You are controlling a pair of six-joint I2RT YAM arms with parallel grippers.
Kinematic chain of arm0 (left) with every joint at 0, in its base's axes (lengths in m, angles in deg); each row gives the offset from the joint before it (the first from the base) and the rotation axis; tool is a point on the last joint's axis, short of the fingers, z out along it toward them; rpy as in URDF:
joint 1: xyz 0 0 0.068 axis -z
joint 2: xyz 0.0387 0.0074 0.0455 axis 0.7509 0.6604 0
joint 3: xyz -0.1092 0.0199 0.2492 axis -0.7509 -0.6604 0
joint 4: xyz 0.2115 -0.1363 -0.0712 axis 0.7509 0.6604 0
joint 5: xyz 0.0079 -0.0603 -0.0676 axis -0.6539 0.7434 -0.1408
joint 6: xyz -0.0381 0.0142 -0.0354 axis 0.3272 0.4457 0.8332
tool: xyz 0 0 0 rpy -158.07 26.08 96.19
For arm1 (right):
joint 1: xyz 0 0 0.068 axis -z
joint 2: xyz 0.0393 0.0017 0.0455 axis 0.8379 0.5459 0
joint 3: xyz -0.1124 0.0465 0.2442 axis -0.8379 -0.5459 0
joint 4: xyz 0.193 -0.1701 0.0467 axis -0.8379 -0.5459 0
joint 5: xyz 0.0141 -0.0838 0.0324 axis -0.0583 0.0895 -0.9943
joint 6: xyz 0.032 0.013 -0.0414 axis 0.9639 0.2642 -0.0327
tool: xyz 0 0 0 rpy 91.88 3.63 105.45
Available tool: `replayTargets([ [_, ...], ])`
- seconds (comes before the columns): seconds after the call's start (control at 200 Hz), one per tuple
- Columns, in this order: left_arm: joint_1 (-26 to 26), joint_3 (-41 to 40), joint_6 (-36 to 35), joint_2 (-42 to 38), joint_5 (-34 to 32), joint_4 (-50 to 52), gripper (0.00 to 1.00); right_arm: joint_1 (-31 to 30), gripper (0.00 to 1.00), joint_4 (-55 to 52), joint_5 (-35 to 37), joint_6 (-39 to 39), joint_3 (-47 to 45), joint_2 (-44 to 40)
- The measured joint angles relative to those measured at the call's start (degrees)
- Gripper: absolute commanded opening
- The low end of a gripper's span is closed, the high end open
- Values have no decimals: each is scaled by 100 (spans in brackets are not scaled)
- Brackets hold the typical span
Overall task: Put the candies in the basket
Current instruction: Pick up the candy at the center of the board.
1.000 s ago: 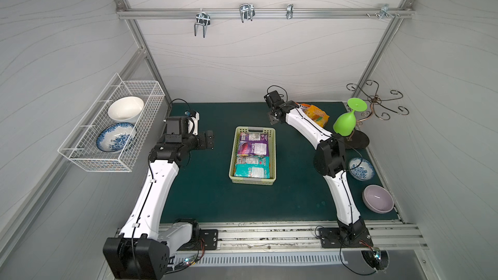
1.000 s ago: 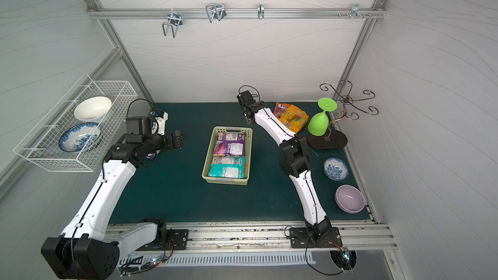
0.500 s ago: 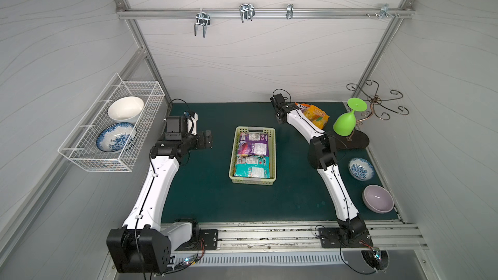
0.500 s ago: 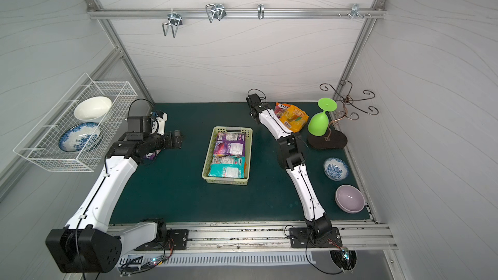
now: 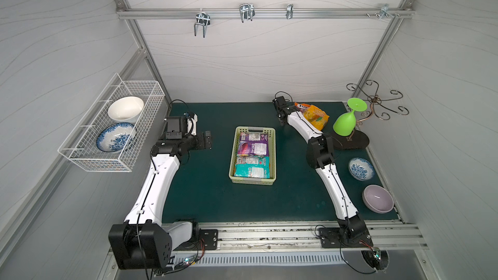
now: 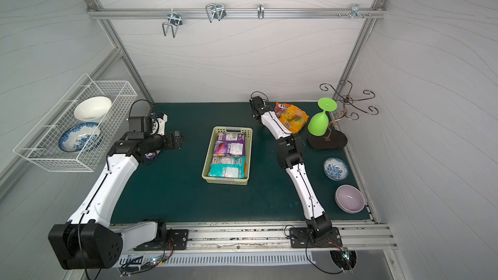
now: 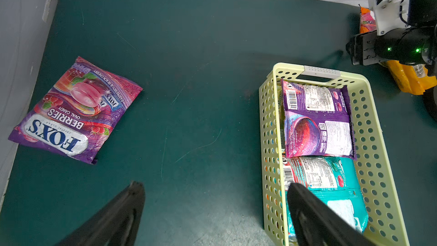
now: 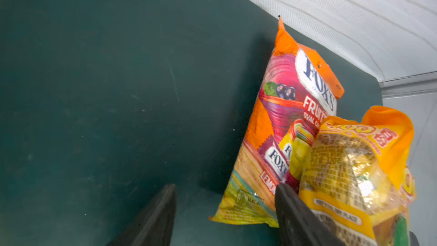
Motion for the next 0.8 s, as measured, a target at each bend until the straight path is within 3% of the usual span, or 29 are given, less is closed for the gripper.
replayTargets([
  [0.24, 0, -11, 4, 42, 4, -46, 98, 98, 63, -433, -28, 680, -2, 13],
  [0.525, 0, -15, 4, 46, 2, -79, 98, 162, 36, -494, -59, 927, -79, -7],
  [0.68, 0, -17, 4, 46, 4, -83, 98, 168, 29, -636, -109, 933, 107, 92],
  [0.8, 0, -17, 4, 46, 2, -83, 98, 175, 14, -710, -173, 881, 192, 142],
])
